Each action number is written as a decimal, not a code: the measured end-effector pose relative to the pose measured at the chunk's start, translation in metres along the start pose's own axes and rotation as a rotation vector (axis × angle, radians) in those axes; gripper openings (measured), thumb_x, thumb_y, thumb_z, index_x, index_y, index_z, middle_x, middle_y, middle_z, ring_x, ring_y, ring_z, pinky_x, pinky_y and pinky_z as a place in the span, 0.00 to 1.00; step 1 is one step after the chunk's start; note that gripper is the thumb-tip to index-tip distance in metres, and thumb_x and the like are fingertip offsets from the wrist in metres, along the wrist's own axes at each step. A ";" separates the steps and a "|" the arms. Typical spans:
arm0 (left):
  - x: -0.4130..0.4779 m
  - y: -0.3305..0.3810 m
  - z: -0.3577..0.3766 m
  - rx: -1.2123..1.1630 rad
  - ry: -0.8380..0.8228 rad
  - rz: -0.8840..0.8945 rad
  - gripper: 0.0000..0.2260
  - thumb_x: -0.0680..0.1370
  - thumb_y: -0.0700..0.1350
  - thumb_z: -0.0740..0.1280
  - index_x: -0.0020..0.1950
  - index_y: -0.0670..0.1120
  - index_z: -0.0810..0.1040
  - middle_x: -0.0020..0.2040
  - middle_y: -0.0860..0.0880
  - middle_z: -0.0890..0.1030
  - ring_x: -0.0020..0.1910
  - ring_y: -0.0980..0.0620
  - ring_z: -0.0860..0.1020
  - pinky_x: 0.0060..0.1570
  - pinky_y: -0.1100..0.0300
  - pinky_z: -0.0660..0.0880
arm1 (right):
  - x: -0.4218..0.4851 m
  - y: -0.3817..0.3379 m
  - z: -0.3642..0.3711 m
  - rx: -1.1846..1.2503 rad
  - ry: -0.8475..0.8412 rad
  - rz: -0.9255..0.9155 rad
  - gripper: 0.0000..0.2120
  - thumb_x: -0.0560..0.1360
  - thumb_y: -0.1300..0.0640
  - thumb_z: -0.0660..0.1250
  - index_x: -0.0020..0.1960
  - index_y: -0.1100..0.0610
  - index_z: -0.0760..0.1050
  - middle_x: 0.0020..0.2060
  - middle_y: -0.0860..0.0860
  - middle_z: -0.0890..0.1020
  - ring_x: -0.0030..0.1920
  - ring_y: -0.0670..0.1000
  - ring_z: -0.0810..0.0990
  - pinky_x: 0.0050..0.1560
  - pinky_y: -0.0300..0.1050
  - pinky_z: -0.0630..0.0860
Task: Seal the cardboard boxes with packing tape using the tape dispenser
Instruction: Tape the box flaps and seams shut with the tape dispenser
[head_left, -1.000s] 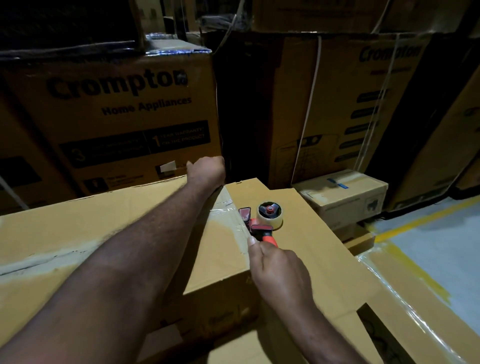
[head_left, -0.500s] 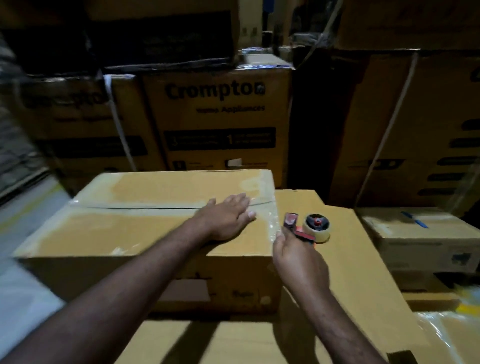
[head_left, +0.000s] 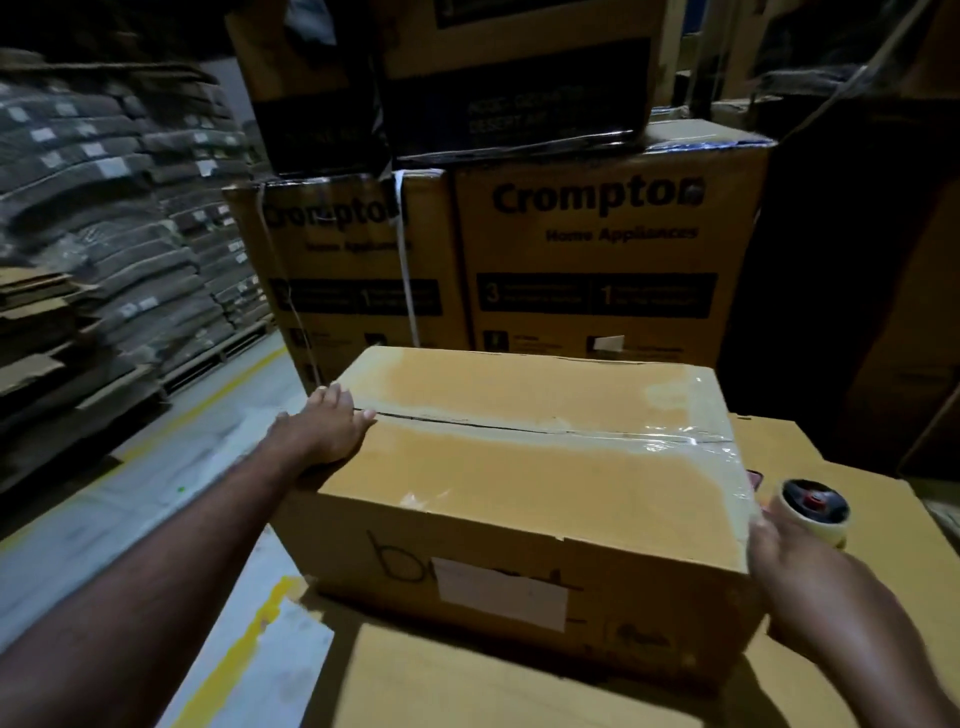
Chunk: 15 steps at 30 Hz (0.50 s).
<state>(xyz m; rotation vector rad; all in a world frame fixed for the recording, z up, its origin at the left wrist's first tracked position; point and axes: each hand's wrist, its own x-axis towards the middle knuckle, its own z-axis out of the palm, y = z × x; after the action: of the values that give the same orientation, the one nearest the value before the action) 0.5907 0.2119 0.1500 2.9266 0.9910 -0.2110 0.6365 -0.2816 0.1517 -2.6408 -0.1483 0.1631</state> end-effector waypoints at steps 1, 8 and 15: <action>0.006 -0.006 0.000 -0.038 0.009 0.019 0.32 0.86 0.60 0.46 0.83 0.41 0.47 0.84 0.43 0.43 0.83 0.44 0.44 0.79 0.40 0.51 | 0.004 -0.003 0.000 -0.011 -0.010 0.003 0.20 0.85 0.47 0.47 0.68 0.51 0.72 0.54 0.59 0.78 0.48 0.56 0.73 0.50 0.49 0.70; 0.032 -0.031 -0.009 -0.187 0.202 0.009 0.19 0.84 0.57 0.60 0.57 0.41 0.78 0.49 0.42 0.80 0.47 0.42 0.78 0.47 0.50 0.76 | 0.058 -0.033 0.012 -0.211 0.060 -0.046 0.08 0.82 0.54 0.57 0.60 0.52 0.68 0.59 0.57 0.74 0.53 0.59 0.76 0.52 0.59 0.76; 0.040 -0.037 0.002 -0.232 0.304 -0.019 0.19 0.83 0.60 0.62 0.51 0.44 0.80 0.43 0.45 0.79 0.42 0.44 0.78 0.40 0.53 0.71 | 0.087 -0.177 0.080 -0.446 -0.162 -0.147 0.44 0.77 0.27 0.46 0.79 0.60 0.57 0.80 0.58 0.52 0.80 0.60 0.51 0.75 0.69 0.49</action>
<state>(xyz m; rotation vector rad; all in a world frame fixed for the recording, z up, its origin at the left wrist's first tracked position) 0.5998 0.2655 0.1424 2.7847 0.9982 0.3365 0.6979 -0.0776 0.1585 -3.0415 -0.4815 0.3280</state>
